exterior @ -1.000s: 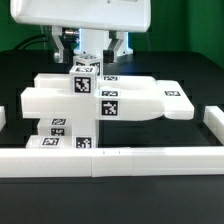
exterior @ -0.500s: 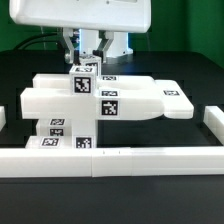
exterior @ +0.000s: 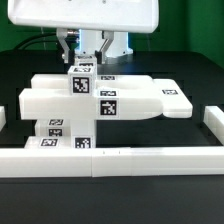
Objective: Assemble chair
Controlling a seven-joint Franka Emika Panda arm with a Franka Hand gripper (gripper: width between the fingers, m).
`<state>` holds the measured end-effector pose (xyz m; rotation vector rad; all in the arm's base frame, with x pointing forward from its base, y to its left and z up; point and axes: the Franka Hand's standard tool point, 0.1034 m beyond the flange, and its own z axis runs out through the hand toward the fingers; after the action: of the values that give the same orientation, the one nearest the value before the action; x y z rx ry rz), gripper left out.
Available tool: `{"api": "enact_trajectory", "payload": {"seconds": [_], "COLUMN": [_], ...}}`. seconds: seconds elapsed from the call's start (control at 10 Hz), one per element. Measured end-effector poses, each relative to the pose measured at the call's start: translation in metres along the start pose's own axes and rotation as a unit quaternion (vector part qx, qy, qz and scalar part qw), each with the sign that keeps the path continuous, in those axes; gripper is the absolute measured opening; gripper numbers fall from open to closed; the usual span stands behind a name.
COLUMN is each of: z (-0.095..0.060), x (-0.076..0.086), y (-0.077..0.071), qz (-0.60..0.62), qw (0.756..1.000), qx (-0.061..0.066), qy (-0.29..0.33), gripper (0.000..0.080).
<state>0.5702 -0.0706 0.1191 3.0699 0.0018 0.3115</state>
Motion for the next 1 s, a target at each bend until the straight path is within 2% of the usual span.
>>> {"api": "enact_trajectory", "payload": {"seconds": [0.3,0.5,1.0], "z": [0.0,-0.0001,-0.0008], "x": [-0.0003,0.0001,0.0014], "y": [-0.001,-0.0064,-0.0087], "qz": [0.107,0.185,0.298], "qw": [0.994,0.983,0.955], "qx": [0.0,0.001,0.002], "qy": [0.0,0.0,0.001], "gripper": [0.0282,0.0282,0.0284]}}
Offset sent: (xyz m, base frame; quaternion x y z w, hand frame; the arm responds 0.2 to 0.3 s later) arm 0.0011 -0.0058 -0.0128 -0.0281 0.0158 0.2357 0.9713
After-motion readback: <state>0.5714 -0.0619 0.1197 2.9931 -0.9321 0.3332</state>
